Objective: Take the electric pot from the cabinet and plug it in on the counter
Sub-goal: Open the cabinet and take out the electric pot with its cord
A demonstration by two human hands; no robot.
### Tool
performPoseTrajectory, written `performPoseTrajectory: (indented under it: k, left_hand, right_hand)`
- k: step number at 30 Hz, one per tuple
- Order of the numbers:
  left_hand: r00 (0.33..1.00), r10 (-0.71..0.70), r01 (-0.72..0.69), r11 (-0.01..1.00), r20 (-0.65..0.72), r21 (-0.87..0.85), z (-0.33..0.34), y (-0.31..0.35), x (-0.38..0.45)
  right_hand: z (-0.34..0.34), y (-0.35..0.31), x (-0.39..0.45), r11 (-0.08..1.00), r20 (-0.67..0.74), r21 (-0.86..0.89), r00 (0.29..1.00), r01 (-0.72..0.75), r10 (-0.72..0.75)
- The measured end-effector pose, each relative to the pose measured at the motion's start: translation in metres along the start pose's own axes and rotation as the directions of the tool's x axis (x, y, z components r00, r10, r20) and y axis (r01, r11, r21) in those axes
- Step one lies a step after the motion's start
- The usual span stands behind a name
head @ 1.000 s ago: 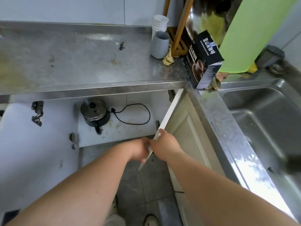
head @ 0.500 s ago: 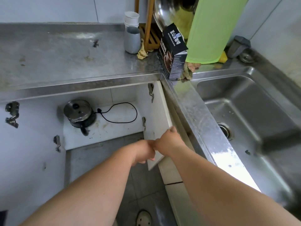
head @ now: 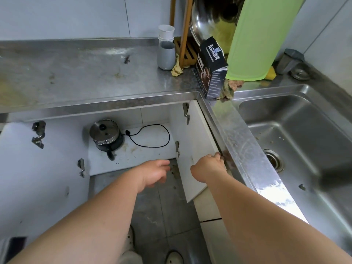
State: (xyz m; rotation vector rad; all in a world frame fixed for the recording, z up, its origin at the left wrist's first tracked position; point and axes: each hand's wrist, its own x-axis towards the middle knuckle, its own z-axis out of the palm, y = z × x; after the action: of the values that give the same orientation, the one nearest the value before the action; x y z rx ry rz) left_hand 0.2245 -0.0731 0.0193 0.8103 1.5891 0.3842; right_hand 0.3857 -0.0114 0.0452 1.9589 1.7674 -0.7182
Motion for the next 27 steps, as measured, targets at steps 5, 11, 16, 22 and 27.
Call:
performPoseTrajectory:
  k: [5,11,16,22,27]
  left_hand:
    - [0.995,-0.020,0.011,0.996,-0.097,-0.087,-0.028,-0.013,-0.009]
    - [0.947,-0.069,0.009,0.982,-0.314,-0.190,-0.076,-0.042,-0.023]
    - [0.904,-0.136,0.033,0.967,-0.404,-0.253,-0.129,-0.076,-0.013]
    - [0.901,-0.158,0.034,0.954,-0.404,-0.297,-0.198,-0.103,0.025]
    - [0.901,-0.174,0.045,0.948,-0.396,-0.315,-0.244,-0.125,0.070]
  right_hand:
    - [-0.006,-0.016,-0.003,0.996,0.002,0.048,0.997,0.079,-0.079]
    - [0.006,-0.070,-0.012,0.931,0.044,0.215,0.949,0.296,-0.312]
    - [0.015,-0.123,-0.006,0.920,0.119,0.251,0.934,0.300,-0.337]
    - [0.026,-0.192,0.031,0.924,0.091,0.251,0.943,0.288,-0.319]
    - [0.047,-0.238,0.077,0.929,0.081,0.255,0.951,0.269,-0.297]
